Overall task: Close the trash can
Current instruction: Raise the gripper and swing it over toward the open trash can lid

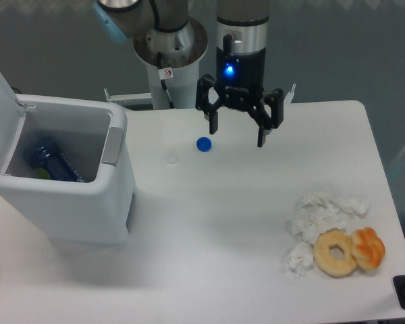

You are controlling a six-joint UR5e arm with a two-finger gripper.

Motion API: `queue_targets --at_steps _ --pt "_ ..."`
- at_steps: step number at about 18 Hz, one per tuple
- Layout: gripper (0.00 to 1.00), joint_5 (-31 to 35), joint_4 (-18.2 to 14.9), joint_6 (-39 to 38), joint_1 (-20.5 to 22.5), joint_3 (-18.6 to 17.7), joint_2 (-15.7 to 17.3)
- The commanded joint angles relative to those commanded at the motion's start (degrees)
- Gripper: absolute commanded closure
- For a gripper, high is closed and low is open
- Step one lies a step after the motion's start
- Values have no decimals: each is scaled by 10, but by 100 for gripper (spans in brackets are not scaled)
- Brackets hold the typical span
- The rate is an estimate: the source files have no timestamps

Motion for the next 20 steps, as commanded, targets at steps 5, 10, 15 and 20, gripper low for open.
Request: queue_targets --at_steps 5,10,15,20 --pt "0 -3 -29 -2 -17 -9 47" --pt "0 -27 -43 -88 -60 -3 83" --pt "0 -80 -40 -247 -89 30 96" --pt "0 -174 -38 -318 -105 47 97"
